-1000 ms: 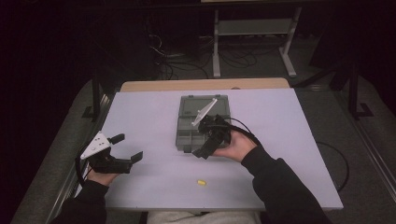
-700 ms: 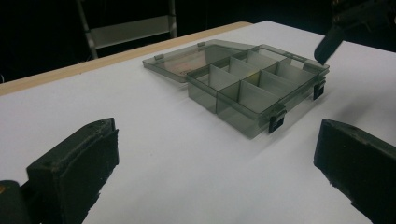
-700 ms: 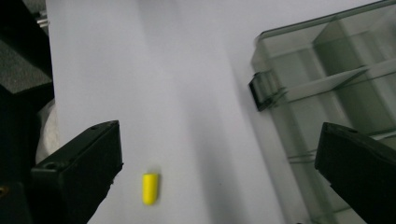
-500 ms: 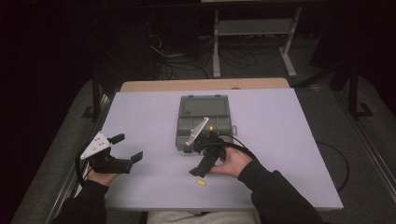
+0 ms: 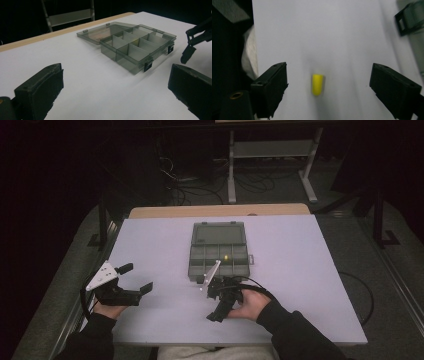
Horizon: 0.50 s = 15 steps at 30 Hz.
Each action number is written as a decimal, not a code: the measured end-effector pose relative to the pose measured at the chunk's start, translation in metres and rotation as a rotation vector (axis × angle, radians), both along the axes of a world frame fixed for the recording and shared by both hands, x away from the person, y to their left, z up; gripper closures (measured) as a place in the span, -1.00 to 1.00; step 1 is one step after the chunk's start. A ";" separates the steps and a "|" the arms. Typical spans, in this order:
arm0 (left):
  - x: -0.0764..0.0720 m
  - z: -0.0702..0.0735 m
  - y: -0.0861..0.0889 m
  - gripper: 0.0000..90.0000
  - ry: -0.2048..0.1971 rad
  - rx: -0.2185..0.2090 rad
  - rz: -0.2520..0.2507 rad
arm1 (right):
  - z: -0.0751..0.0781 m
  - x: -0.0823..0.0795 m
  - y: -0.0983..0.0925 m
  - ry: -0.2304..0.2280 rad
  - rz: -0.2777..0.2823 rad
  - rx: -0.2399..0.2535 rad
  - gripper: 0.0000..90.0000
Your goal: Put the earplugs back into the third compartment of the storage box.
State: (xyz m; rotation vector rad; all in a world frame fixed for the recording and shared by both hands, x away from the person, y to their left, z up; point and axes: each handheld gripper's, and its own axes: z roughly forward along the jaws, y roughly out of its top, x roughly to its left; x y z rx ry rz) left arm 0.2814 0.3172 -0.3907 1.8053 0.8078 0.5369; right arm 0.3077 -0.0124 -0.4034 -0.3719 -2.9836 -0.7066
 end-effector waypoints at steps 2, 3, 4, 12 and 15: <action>0.000 0.000 0.000 -1.00 0.000 0.002 0.000 | -0.004 -0.002 0.001 0.001 0.011 -0.031 -0.57; 0.000 0.000 0.000 -1.00 0.000 0.001 0.000 | -0.006 -0.003 0.001 -0.002 0.019 -0.038 -0.55; 0.000 0.000 0.000 -1.00 -0.001 0.001 0.000 | -0.007 -0.004 0.002 -0.001 0.018 -0.049 -0.52; 0.000 0.000 0.000 -1.00 -0.002 0.001 -0.001 | -0.015 -0.009 -0.001 -0.009 0.043 -0.062 -0.01; 0.000 0.000 0.000 -1.00 -0.001 0.002 -0.001 | -0.015 -0.010 -0.001 -0.015 0.046 -0.057 0.20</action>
